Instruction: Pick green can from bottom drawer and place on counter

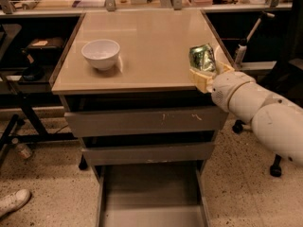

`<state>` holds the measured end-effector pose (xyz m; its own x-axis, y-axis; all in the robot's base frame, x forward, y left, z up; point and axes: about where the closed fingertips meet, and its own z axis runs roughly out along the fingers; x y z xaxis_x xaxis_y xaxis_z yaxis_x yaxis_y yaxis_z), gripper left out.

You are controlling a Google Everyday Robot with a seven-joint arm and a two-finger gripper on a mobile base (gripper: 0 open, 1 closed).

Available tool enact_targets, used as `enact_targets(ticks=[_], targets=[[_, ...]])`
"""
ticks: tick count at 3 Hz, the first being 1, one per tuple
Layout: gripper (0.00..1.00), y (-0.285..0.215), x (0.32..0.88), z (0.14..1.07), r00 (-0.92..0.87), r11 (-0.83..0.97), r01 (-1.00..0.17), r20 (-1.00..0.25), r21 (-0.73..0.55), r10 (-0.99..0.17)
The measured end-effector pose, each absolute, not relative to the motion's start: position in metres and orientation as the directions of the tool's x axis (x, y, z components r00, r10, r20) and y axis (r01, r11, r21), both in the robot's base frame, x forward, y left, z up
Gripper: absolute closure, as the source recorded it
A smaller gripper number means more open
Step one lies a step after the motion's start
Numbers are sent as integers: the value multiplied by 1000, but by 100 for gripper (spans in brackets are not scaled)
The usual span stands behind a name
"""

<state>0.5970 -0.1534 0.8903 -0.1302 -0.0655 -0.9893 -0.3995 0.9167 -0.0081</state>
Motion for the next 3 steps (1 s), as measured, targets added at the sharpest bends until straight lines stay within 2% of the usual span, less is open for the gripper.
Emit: enact_targets(ticks=[3], targets=[[100,-144,671,867,-15,962,-209,-985,173,174]])
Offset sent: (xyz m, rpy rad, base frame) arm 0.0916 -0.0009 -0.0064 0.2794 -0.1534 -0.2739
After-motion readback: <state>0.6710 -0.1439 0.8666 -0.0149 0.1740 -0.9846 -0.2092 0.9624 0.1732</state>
